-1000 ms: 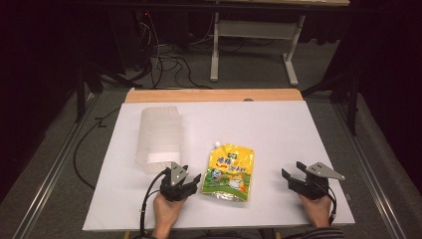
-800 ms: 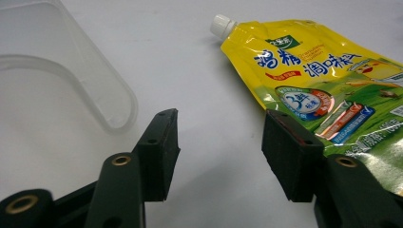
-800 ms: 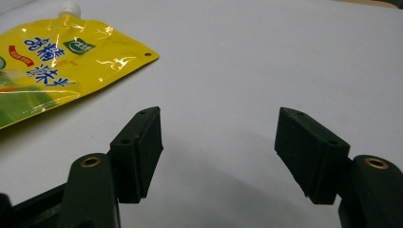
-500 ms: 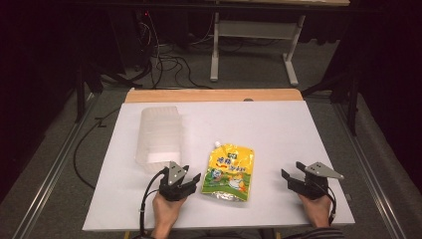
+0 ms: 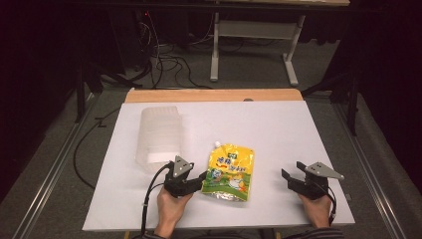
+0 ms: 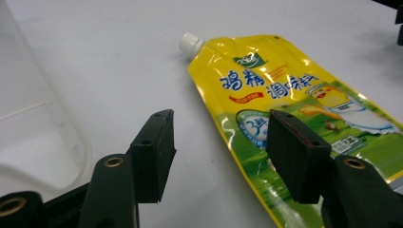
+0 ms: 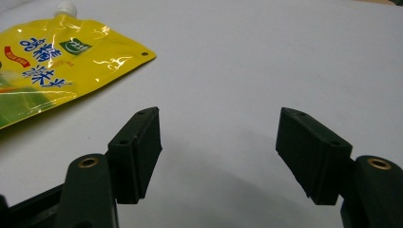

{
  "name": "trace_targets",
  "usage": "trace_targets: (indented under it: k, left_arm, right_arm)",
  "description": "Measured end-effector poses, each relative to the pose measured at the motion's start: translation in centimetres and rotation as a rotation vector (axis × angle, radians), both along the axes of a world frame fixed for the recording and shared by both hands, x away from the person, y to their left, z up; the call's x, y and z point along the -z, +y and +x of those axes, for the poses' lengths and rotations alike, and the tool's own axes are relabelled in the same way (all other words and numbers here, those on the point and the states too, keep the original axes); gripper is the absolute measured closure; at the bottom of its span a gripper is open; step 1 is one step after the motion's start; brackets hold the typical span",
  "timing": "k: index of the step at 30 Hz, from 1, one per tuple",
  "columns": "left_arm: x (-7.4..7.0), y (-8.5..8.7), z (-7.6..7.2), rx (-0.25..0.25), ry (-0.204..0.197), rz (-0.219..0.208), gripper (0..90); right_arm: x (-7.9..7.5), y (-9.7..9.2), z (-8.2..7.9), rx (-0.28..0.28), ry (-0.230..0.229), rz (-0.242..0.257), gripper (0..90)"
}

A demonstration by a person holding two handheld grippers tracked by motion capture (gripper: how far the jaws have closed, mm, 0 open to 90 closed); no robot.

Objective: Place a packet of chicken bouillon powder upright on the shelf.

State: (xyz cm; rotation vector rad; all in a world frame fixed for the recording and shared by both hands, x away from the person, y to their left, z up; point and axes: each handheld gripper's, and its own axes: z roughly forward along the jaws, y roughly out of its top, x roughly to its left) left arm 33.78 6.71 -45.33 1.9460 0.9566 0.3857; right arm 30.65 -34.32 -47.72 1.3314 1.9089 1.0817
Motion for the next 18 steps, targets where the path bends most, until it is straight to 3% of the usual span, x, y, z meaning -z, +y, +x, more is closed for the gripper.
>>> trace_targets:
  k: [6,10,14,18]
  left_arm:
    - [-0.2,-0.9,0.4,0.016,0.006,-0.01,43.8]
    - [-0.3,-1.5,0.7,0.023,0.002,0.013,43.7]
    - [-0.3,-2.1,1.5,0.025,0.022,0.006,42.8]
    - [-0.3,-3.0,2.3,0.038,0.031,0.035,43.2]
  right_arm:
    - [0.0,0.0,0.0,0.003,0.006,-0.001,32.5]
    - [0.0,0.1,0.0,0.004,0.008,-0.002,32.5]
    - [0.0,0.1,0.1,0.002,0.008,-0.004,32.1]
    - [0.0,0.1,0.1,0.004,0.01,-0.007,31.9]
